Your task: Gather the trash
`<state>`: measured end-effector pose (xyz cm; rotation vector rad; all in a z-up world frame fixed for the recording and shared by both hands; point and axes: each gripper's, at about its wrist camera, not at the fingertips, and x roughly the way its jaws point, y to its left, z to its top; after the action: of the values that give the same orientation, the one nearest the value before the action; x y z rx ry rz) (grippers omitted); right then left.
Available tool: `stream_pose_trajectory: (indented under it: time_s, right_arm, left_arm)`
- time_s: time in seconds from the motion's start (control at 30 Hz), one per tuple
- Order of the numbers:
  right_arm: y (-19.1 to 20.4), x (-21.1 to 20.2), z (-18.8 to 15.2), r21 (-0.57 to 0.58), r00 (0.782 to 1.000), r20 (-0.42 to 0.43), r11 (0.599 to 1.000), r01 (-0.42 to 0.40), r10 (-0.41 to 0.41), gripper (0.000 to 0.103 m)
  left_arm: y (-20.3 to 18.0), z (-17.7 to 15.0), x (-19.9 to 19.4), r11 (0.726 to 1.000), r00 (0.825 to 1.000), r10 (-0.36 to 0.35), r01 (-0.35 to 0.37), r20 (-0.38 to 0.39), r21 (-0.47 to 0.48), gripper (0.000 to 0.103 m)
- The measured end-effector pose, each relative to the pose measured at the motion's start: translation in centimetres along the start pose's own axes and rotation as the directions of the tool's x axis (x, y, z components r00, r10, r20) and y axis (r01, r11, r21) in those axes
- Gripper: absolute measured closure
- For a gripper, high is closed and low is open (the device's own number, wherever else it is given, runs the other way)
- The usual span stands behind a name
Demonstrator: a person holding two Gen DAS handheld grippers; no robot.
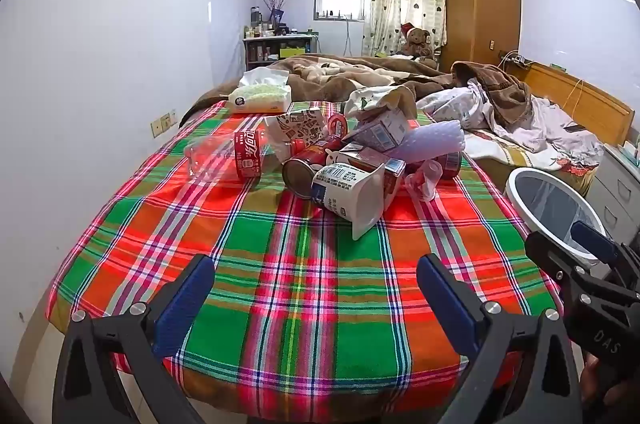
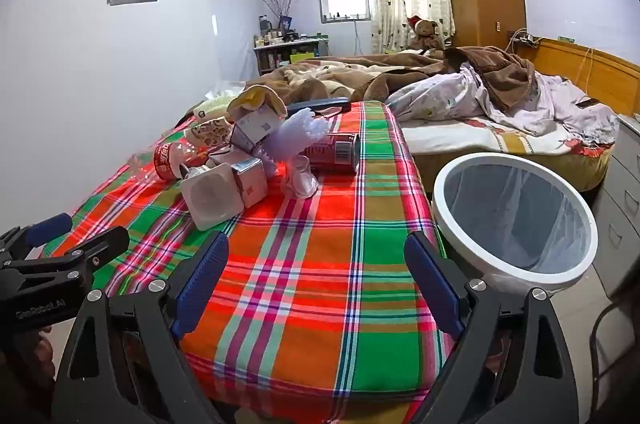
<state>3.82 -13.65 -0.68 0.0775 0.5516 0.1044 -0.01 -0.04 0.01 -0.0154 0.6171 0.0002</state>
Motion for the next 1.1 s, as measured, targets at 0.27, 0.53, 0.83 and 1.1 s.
stream_pose_trajectory:
  time_s: [0.27,0.53,0.83,1.1]
  right_arm:
    - [-0.20,-0.09,0.00,0.003,1.000,0.008,1.000,0.017,-0.017,0.012]
    - [-0.06,-0.07,0.00,0.009,1.000,0.010,1.000,0.013,-0.013,0.012]
    - [-0.17,-0.32,0.04,0.009,1.000,0.012,1.000,0.012,-0.012,0.012]
    - [-0.14,-0.36,0.07,0.008,1.000,0.014,1.000,0.013,-0.013,0.012]
  left_arm:
    - [0.37,0.08,-0.41,1.000,1.000,0.004,-0.004,0.007,-0.008,0.001]
    - [0.22,0.06,-0.43,1.000,1.000,0.009,-0.009,0.006,-0.005,0.001]
    - [0.44,0.28,-0.50,1.000,1.000,0.014,-0.014,0.008,-0.009,0.001]
    - [0.32,0.23,-0.70,1.000,1.000,0.020,-0.020,0.009,-0.009,0.001]
